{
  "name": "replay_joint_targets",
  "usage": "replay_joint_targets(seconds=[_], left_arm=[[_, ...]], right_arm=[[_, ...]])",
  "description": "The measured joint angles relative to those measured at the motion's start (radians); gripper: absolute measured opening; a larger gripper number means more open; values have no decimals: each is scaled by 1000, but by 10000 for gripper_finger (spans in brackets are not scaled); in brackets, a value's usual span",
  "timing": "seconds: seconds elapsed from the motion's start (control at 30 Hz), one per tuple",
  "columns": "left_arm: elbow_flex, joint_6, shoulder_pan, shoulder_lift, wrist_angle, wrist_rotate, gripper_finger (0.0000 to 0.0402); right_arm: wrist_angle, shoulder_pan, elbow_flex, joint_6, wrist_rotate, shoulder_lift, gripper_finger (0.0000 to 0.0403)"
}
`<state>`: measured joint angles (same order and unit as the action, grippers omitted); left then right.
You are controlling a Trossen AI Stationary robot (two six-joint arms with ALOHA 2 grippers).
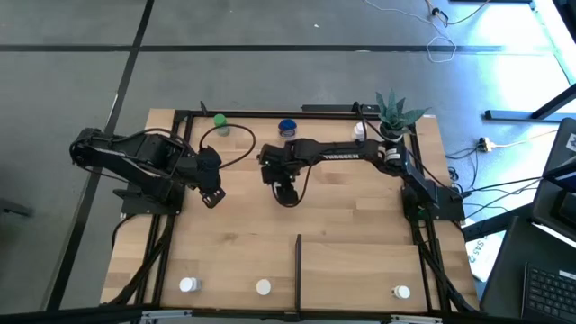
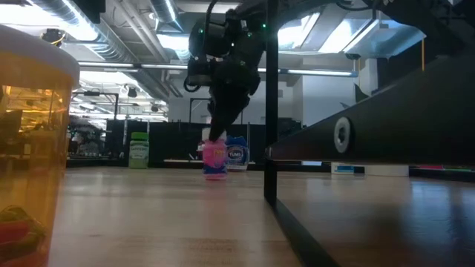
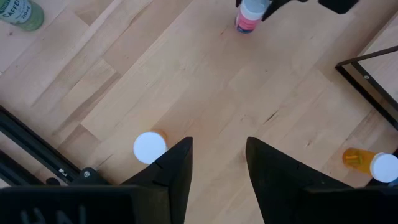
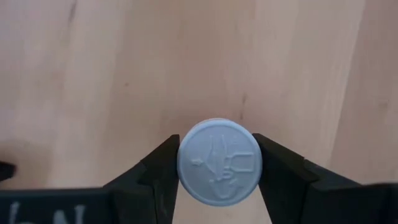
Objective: Pick and place medicine bottles onto shelf by color
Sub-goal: Put the pink pill bottle onto the shelf
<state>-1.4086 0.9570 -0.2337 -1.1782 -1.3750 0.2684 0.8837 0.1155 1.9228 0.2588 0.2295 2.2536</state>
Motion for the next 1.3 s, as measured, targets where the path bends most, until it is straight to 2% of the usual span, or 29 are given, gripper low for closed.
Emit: replay_joint_targets(seconds=[0.2,0.43,0.6,0.97,1.3], left_arm=[[0,0,0,0,0,0,144],[0,0,0,0,0,0,144],[0,0,0,0,0,0,144],[0,0,0,0,0,0,144],[0,0,0,0,2,0,144]], right_arm=[[122,-31,113,4,-48,0,180],[291,-62,307,4,-56,0,180],[410,-90,436,-29,-146,-1,180],[559,-196,433,-179,-174,-92,180],[673,-348,434,-409,-276,-191,181]])
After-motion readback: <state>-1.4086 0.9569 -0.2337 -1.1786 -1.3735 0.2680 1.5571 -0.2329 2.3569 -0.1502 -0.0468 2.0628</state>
